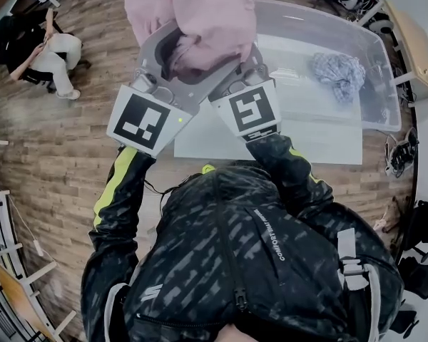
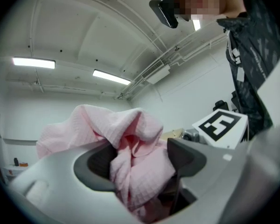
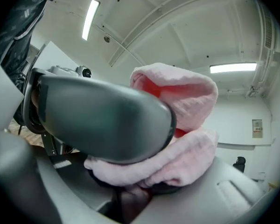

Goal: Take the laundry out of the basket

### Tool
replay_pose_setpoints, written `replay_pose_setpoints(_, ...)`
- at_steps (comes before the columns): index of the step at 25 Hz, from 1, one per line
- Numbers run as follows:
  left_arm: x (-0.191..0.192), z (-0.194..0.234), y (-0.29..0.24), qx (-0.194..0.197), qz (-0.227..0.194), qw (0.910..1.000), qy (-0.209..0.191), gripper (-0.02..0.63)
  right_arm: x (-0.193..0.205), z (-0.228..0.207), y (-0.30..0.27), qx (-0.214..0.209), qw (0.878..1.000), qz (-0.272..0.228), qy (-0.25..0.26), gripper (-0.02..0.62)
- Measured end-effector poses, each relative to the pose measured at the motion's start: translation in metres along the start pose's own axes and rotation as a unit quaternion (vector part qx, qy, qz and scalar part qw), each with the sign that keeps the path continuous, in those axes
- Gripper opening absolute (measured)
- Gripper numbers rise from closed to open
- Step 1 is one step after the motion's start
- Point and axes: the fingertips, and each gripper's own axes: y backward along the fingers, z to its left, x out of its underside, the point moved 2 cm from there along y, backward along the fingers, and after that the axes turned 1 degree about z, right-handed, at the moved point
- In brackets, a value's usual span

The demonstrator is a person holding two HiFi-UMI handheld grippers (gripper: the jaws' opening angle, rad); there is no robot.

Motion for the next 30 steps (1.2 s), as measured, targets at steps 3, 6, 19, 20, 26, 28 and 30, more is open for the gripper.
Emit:
replay_pose_setpoints(3,0.022,-0.003,0.003,0.008,0.005,0.9997,0.024,0.337,0.021,0.011,-0.001,0.002,1.0,0.021,-0.019,0.133)
replay_pose_setpoints(6,0.045,-0.008,0.007,0.014,0.023,0.9983,0.051,0.337,0.042,0.025,0.0,-0.001,0.998,0.042,-0.04,0.133)
replay_pose_setpoints(19,0.185,-0.056,0.0,0.055,0.067,0.9791,0.184,0.337,0.189,0.077,0.028,-0.004,0.977,0.173,-0.124,0.133)
replay_pose_setpoints(20,0.194,-0.06,0.0,0.058,0.069,0.977,0.193,0.337,0.198,0.08,0.03,-0.005,0.975,0.183,-0.126,0.133)
replay_pose_setpoints(26,0.248,-0.081,0.0,0.063,0.071,0.9634,0.251,0.337,0.252,0.098,0.046,-0.01,0.959,0.239,-0.151,0.135)
replay_pose_setpoints(28,0.265,-0.086,-0.002,0.061,0.073,0.9577,0.272,0.339,0.268,0.101,0.05,-0.011,0.954,0.257,-0.157,0.135)
replay_pose_setpoints(30,0.281,-0.092,-0.005,0.06,0.079,0.9521,0.289,0.339,0.285,0.105,0.053,-0.016,0.947,0.275,-0.162,0.136)
